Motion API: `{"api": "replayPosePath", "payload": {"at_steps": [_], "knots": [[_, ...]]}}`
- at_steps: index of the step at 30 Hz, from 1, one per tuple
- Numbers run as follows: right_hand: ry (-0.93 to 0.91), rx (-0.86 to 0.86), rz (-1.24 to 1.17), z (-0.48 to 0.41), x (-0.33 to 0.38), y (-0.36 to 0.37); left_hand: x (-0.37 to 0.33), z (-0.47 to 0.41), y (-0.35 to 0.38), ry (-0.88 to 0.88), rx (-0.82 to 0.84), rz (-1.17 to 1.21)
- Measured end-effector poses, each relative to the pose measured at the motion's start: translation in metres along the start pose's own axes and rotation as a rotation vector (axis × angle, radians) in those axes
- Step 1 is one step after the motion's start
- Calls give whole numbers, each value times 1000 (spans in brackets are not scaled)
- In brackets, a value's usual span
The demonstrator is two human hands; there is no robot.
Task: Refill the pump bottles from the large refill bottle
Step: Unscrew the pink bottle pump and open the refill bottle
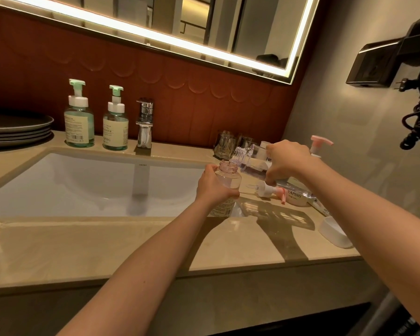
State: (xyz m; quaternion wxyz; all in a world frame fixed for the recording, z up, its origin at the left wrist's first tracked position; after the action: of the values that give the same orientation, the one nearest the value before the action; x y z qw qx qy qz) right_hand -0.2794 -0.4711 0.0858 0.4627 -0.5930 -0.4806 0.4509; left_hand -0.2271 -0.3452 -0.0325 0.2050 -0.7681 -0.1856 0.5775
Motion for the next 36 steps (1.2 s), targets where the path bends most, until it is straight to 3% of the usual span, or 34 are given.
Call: {"api": "replayPosePath", "payload": {"at_steps": [14, 21, 36], "knots": [[3, -13, -38, -4, -5, 3, -3, -1, -3, -2, 8, 5], [12, -58, -179, -7, -14, 11, -11, -1, -4, 3, -1, 35], [187, -179, -948, -14, -59, 47, -48, -3, 14, 80, 53, 82]]}}
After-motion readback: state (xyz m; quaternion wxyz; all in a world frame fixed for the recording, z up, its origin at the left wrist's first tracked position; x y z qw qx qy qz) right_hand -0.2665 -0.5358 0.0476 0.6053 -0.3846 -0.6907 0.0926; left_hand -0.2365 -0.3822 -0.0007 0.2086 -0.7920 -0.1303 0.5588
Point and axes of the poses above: each hand's wrist, its own z-axis away from the middle knuckle, its own y-axis out of the palm, x = y × z, the point moved 1 cm from there along -z, towards the middle knuckle, and after that the axes turned 12 degrees about -z, right-handed, at the moved point
